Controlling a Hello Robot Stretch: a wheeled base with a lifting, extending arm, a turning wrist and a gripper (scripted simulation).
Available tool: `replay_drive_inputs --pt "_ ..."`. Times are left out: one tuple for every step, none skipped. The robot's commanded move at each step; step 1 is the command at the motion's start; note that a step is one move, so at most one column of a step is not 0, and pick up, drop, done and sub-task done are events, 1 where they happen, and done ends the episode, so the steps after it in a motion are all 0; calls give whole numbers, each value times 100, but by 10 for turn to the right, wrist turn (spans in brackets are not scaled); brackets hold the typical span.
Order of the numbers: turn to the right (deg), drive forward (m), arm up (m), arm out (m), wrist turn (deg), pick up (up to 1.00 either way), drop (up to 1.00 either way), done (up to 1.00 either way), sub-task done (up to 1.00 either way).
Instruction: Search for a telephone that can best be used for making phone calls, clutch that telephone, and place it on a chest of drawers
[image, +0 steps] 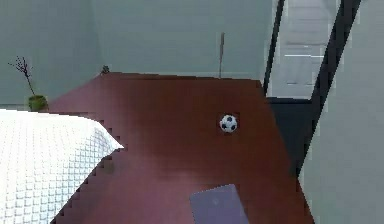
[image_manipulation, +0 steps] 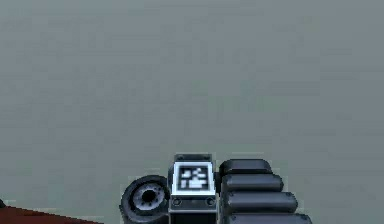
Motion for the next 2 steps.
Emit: replay_drive_inputs --pt "-30 0 0 0 0 0 0 0 0" --pt "0 100 0 0 0 0 0 0 0"
